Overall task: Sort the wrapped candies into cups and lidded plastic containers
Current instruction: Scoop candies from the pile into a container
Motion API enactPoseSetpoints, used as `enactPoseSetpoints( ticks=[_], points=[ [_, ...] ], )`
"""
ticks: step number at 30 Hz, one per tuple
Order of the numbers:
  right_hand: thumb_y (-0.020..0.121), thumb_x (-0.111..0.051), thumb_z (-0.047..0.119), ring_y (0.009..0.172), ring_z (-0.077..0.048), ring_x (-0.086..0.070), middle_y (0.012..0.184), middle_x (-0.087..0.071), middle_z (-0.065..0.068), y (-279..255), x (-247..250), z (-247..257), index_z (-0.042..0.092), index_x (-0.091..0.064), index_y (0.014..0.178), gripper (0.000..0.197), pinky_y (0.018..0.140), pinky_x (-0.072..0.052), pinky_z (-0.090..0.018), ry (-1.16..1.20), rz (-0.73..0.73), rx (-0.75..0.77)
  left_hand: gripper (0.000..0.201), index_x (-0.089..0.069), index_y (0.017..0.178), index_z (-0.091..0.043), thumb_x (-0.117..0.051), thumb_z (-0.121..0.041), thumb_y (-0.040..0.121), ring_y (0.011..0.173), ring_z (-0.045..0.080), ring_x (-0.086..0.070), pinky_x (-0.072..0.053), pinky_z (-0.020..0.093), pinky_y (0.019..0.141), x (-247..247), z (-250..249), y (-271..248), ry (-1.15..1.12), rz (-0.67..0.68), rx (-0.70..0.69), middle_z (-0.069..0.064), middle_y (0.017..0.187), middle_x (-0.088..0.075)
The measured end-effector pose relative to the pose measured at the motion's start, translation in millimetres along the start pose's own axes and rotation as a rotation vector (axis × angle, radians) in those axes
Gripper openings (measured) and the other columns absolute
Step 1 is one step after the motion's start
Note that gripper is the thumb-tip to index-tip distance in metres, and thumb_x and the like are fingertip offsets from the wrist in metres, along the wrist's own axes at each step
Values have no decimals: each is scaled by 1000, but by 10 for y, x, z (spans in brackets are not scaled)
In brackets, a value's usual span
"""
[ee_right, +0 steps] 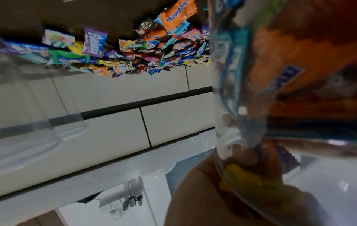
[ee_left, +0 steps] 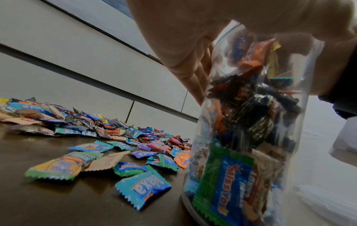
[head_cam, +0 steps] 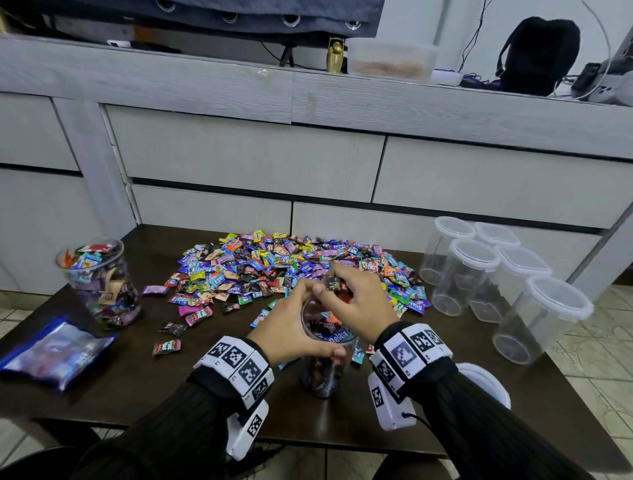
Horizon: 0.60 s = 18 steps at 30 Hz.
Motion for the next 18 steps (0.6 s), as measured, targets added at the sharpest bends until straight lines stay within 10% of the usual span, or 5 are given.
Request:
enactPoseSetpoints(
  ticks=[6, 14, 18],
  points=[
    [83, -61, 23, 59, 3, -49, 61, -49, 17, 5, 3, 19, 18, -56, 81, 8, 58, -34, -9, -5, 86, 53, 89, -42, 124, -38, -96, -27, 54, 109, -9, -60, -45, 9, 88, 12, 3, 17, 37, -9, -10, -19, 116, -63],
    [76, -74, 16, 67, -7, -64, 74, -67, 3, -12, 103, 17, 14, -65, 81, 11, 62, -53, -21, 31, 216, 6, 83, -52, 119, -27, -95, -4, 52, 106, -4, -63, -48, 11, 84, 33, 20, 24, -62, 29, 20, -16, 109, -69],
    [84, -67, 6, 68, -10, -63, 75, -66, 0, -47, 162, -23, 17, -65, 80, 12, 64, -51, -22, 268, -14, -183, 85, -50, 120, -25, -91, 7, 53, 107, -5, -62, -45, 9, 87, 6, 45, 19, -100, 49, 45, -19, 109, -69]
  ],
)
Point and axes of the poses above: each hand's wrist, its own y-axis towards the middle knuckle, its own x-axis out of the back of the hand, z = x × y, the point moved 1 cm from there along y, towards the middle knuckle
